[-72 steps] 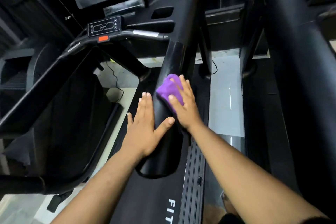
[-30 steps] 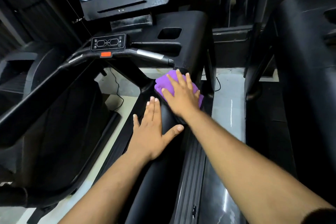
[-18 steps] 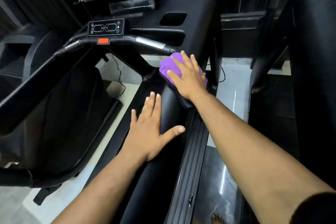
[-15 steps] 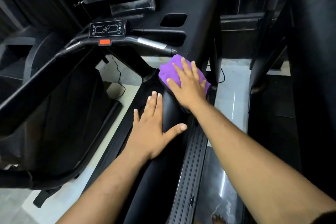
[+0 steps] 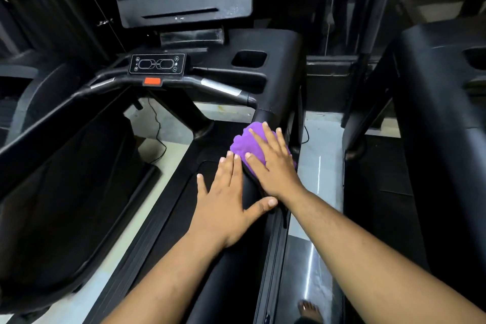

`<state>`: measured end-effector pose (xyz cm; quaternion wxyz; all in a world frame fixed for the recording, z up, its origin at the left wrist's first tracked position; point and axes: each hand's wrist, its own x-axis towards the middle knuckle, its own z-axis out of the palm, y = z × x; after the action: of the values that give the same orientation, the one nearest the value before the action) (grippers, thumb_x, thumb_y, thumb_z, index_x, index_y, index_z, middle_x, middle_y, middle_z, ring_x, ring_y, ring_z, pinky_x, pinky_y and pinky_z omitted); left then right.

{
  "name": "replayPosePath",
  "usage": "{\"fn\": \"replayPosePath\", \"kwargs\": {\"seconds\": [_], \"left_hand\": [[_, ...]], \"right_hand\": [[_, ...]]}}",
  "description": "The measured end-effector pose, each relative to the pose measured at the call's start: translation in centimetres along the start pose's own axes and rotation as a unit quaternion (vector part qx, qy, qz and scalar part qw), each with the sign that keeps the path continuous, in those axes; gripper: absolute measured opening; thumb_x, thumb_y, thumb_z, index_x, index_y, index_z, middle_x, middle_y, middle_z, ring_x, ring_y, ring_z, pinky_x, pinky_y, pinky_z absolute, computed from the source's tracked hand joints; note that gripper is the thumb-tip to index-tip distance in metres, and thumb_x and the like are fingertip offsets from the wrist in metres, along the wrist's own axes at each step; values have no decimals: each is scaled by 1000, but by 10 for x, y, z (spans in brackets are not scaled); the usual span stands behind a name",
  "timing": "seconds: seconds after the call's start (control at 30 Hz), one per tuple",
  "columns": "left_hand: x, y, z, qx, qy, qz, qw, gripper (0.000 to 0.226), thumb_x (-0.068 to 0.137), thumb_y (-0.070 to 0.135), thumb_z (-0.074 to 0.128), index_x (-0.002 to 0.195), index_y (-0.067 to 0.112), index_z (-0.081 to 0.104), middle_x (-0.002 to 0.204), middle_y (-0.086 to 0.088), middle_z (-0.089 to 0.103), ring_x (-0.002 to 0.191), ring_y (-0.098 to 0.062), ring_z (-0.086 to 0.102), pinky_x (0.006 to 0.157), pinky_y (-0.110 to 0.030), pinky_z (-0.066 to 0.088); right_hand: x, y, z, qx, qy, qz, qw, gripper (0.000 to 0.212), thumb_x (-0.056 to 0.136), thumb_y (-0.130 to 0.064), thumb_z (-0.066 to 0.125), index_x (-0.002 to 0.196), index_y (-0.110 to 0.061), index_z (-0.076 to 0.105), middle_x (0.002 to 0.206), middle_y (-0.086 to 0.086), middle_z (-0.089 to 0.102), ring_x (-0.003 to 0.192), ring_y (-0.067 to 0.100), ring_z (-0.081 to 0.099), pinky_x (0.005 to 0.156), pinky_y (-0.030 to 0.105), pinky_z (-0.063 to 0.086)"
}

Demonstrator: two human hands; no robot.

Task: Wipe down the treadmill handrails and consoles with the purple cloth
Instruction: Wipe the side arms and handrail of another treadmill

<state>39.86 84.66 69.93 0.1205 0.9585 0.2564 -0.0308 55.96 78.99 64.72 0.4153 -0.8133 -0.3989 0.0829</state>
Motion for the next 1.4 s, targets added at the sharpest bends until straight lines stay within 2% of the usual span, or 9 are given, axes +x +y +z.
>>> {"fn": "replayPosePath", "kwargs": {"seconds": [0.23, 0.4, 0.57, 0.73, 0.9, 0.97, 1.13, 1.23, 1.4], "left_hand": [[63, 11, -10, -4, -5, 5, 1000, 134, 58, 106, -3, 161, 22, -20, 167, 8, -30, 153, -6, -26, 127, -57, -4], [68, 13, -8, -17, 12, 11, 1000, 133, 59, 106, -2, 161, 22, -19, 164, 11, -31, 153, -4, -26, 126, -52, -10], [70, 14, -7, 38, 3, 14, 999, 127, 64, 104, -1, 162, 24, -19, 165, 8, -31, 153, -7, -28, 124, -50, -12], [69, 15, -8, 47, 2, 19, 999, 122, 67, 102, 2, 161, 28, -19, 168, 9, -28, 153, -7, -27, 126, -51, -12], [69, 13, -8, 21, 4, 14, 1000, 125, 66, 103, 5, 161, 25, -19, 166, 12, -30, 152, -4, -29, 126, -49, -11], [69, 14, -8, 22, 2, 14, 1000, 124, 66, 102, 6, 161, 27, -19, 166, 12, -29, 152, -5, -29, 127, -50, -11], [68, 16, -9, 25, 4, 12, 1000, 120, 70, 99, 12, 161, 27, -18, 166, 12, -27, 154, -6, -25, 126, -50, -11], [70, 15, -8, 23, 9, 12, 1000, 125, 66, 103, 8, 162, 25, -18, 166, 12, -27, 154, -6, -24, 126, -50, -10], [69, 14, -6, 8, 19, 14, 1000, 132, 61, 105, -1, 161, 22, -20, 167, 10, -28, 154, -6, -24, 127, -50, -8]], "right_hand": [[129, 19, -32, -57, -9, 62, 996, 59, 102, -59, 42, 157, -43, 30, 170, -19, 2, 157, 14, -7, 116, 71, 16], [69, 19, -14, -3, -5, 22, 1000, 67, 98, -62, 42, 159, -43, 23, 169, -23, -5, 155, 9, -17, 121, 68, 3], [93, 50, -15, 28, 36, -43, 998, 71, 89, -68, 31, 155, -43, 36, 170, -16, 10, 158, 15, -2, 119, 68, 16], [154, 77, -28, 171, 88, 88, 977, 63, 96, -53, 46, 157, -44, 32, 172, -11, 5, 158, 15, 0, 125, 57, 8], [69, 69, 9, 262, 114, 75, 955, 71, 93, -54, 42, 159, -41, 19, 172, -9, 3, 158, 10, 0, 127, 31, 4], [65, 82, 12, 304, 116, 58, 944, 70, 92, -56, 40, 156, -43, 16, 171, -9, 7, 157, 7, 4, 128, 32, 5], [93, 83, 4, 381, 125, 208, 892, 94, 81, -68, 39, 164, -28, 16, 170, -11, 16, 153, 3, 17, 128, 41, 15], [50, 57, 16, 351, 137, 188, 907, 91, 84, -62, 40, 163, -26, 10, 171, -5, 5, 157, 11, 5, 129, 40, 6], [25, 35, 13, 215, 101, 70, 969, 71, 92, -53, 42, 158, -47, 15, 169, -16, -5, 157, 13, -8, 125, 36, 2]]}}
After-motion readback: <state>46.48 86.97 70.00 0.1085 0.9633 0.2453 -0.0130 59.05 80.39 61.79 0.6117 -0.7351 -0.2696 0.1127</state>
